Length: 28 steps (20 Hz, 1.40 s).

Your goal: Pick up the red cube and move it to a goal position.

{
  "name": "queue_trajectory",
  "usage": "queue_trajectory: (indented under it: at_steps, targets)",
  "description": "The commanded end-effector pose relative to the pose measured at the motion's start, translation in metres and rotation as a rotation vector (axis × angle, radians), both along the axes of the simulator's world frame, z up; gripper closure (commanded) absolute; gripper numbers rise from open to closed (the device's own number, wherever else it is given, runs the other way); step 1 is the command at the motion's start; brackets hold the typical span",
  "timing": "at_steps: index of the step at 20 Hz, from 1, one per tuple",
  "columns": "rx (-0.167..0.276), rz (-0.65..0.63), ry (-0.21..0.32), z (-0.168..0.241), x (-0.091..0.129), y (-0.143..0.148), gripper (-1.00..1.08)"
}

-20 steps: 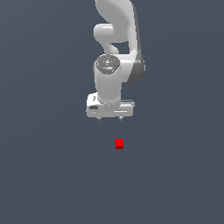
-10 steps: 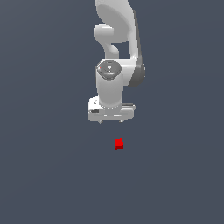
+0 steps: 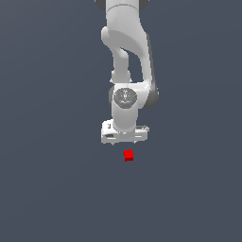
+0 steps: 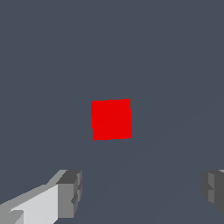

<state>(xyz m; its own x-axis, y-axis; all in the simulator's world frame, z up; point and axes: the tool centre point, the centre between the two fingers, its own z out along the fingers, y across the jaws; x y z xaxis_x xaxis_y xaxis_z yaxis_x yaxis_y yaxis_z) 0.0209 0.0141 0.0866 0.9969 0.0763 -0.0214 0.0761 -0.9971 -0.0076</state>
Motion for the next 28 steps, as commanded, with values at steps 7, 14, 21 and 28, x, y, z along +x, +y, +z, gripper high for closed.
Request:
queue_trajectory:
  at_steps: [7, 14, 21, 28]
  targets:
    - [-0.004, 0.043, -0.016, -0.05, 0.025, 0.017, -0.92]
    - [-0.005, 0.058, -0.022, -0.066, 0.035, 0.023, -0.92]
    - [-0.005, 0.059, -0.022, -0.067, 0.036, 0.023, 1.08]
    - [-0.005, 0.059, -0.022, -0.067, 0.035, 0.023, 1.08]
